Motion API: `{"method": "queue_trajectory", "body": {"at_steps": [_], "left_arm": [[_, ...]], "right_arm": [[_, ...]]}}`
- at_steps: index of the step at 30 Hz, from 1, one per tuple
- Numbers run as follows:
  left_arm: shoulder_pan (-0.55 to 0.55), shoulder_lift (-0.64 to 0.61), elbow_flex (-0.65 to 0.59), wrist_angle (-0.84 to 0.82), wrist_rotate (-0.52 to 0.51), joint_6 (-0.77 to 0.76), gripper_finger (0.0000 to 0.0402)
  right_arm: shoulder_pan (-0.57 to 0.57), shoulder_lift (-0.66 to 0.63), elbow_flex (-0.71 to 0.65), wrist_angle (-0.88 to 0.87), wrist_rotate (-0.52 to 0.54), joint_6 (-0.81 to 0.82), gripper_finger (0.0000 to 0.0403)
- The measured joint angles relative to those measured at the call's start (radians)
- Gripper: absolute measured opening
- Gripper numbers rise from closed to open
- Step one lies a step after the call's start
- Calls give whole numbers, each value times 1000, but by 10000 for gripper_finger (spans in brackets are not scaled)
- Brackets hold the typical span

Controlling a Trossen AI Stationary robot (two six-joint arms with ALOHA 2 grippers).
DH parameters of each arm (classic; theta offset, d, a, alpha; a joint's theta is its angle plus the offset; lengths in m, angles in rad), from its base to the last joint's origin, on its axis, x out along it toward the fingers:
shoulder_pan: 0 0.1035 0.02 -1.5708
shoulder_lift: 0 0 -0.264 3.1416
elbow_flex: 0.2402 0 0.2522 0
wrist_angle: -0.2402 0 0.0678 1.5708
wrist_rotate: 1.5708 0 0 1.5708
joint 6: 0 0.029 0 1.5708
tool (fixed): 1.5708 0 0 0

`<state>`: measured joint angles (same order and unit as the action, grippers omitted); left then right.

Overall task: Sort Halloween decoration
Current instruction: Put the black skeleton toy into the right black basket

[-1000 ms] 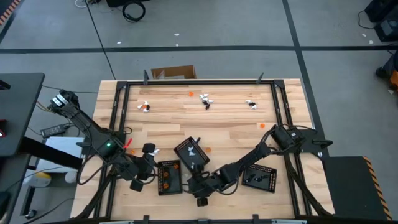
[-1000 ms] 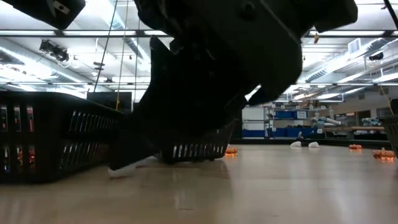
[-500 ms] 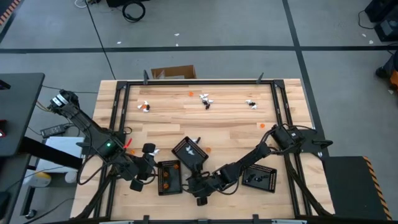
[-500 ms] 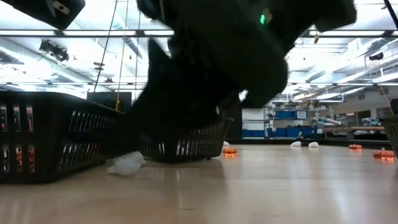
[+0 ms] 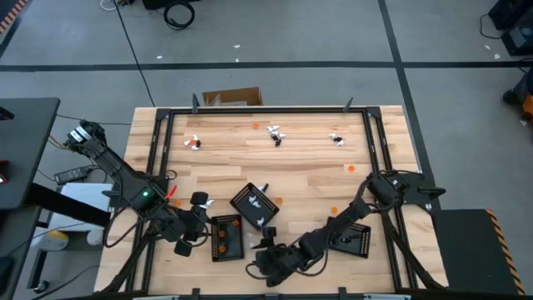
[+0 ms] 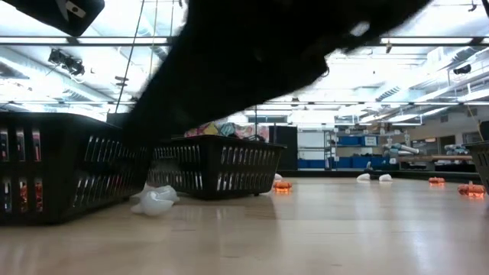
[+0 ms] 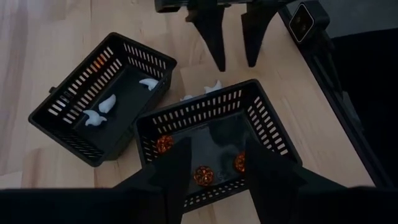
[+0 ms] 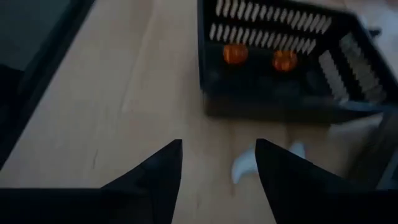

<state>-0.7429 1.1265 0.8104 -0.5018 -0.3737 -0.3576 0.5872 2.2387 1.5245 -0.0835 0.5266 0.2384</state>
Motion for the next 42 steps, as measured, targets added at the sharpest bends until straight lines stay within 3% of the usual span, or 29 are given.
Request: {"method": "queue_trajectory", "body": {"at_steps": [8,15,29,34,39,42], "left_arm": [[0,0,0,3,0,1,155],[0,0,0,3,0,5,155],[0,0,0,3,-1,5,155],[0,0,0,3,-1,5,155],[0,0,0,3,-1,5,155],[0,0,0,4,0,5,155]], "right_arm": [[4,0,-73,50,19,99,207],[-34,0,-117,122,4,71,207],[-93,0,-126,194,-132,-14,207],[-79,0,-126,189,-126,-21,207],[-42,2,-45,106,6,-88,206],[-30,2,9,22,13,-55,205]]}}
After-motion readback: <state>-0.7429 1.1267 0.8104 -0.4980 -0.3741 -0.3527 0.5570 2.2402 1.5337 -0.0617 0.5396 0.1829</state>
